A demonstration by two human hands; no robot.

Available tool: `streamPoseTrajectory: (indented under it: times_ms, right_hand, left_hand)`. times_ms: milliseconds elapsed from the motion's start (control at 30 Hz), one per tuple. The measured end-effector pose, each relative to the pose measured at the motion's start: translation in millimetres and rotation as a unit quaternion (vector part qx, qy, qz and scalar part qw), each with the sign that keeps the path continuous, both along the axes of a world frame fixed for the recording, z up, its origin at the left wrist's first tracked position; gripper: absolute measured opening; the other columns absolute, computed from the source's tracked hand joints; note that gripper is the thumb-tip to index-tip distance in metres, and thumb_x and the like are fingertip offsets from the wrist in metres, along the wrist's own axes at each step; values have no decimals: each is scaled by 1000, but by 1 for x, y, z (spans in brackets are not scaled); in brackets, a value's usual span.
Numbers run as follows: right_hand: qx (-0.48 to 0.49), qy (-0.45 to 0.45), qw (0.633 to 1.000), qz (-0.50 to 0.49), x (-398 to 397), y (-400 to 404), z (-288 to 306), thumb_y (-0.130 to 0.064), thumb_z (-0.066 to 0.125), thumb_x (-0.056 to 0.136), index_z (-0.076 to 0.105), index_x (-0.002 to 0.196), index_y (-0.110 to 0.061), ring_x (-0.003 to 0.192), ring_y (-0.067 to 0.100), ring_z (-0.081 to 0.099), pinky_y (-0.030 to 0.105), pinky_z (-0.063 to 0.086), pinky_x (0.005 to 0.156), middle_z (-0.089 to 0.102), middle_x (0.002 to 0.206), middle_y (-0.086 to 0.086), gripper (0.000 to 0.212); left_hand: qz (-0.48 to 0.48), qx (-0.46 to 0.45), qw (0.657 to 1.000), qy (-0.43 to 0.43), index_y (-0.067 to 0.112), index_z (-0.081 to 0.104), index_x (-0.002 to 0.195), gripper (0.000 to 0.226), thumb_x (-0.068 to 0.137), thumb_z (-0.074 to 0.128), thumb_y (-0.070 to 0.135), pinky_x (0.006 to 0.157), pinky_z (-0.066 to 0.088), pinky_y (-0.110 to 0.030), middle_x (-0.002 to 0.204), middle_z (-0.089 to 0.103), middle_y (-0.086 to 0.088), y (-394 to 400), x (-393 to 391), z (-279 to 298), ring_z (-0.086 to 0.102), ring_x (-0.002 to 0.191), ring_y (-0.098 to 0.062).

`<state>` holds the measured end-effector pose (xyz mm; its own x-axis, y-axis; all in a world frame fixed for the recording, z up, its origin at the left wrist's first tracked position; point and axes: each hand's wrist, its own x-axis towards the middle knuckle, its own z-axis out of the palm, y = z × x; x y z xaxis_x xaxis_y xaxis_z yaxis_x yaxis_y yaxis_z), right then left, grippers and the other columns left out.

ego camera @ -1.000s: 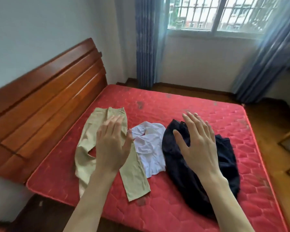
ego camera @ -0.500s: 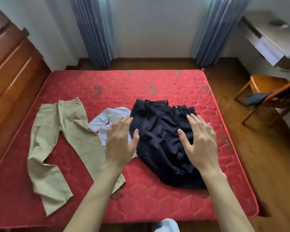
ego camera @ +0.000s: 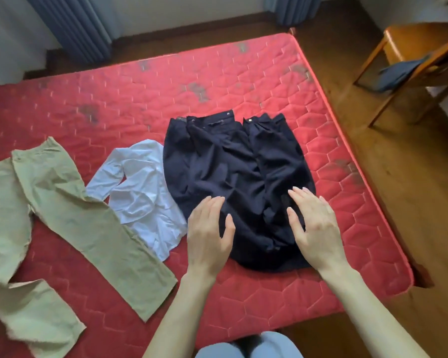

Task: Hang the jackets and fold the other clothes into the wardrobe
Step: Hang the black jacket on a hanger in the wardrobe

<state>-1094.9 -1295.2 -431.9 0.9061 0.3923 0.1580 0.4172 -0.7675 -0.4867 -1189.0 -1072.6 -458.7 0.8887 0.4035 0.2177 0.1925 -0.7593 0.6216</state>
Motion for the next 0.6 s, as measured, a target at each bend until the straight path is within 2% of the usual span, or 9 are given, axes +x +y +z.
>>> streamPoseTrajectory:
  times_ms: [200, 367, 467, 533, 600]
  right_hand:
    - [-55, 28, 997, 37, -9, -17, -109, -11, 72, 96, 62, 143, -10, 142, 24, 53, 52, 38, 120, 61, 147, 5, 48]
    - [-83, 56, 993, 64, -28, -33, -185, -2, 77, 89, 65, 138, -7, 135, 28, 60, 52, 48, 111, 66, 140, 7, 51]
    - [-96, 105, 988, 67, -40, -48, -227, 15, 72, 70, 70, 129, -6, 128, 30, 64, 49, 53, 103, 68, 136, 9, 62]
    - [-113, 139, 981, 69, -47, -57, -251, 17, 66, 60, 72, 121, -9, 119, 30, 67, 45, 55, 93, 70, 128, 5, 66]
    - [-141, 165, 973, 76, -49, -65, -271, 15, 63, 58, 70, 116, -12, 107, 29, 67, 39, 51, 84, 70, 119, 0, 64]
  left_hand:
    - [-73, -5, 995, 74, 12, 65, 134, 41, 98, 56, 29, 113, 43, -37, 134, 67, 2, -24, -3, -107, 56, 134, -20]
    - [-124, 5, 984, 131, 12, 67, 126, 35, 95, 59, 26, 103, 47, -34, 122, 68, 1, -45, -12, -178, 60, 119, -21]
    - [-151, -1, 973, 173, 11, 69, 123, 31, 93, 67, 19, 91, 53, -37, 113, 70, 1, -61, -17, -216, 63, 108, -23]
    - [-167, -22, 960, 225, 13, 66, 128, 32, 96, 64, 18, 85, 54, -39, 106, 67, 3, -71, -20, -239, 61, 101, -22]
    - [-187, -36, 944, 268, 17, 61, 136, 35, 101, 55, 21, 88, 51, -39, 109, 63, 5, -80, -25, -264, 58, 103, -19]
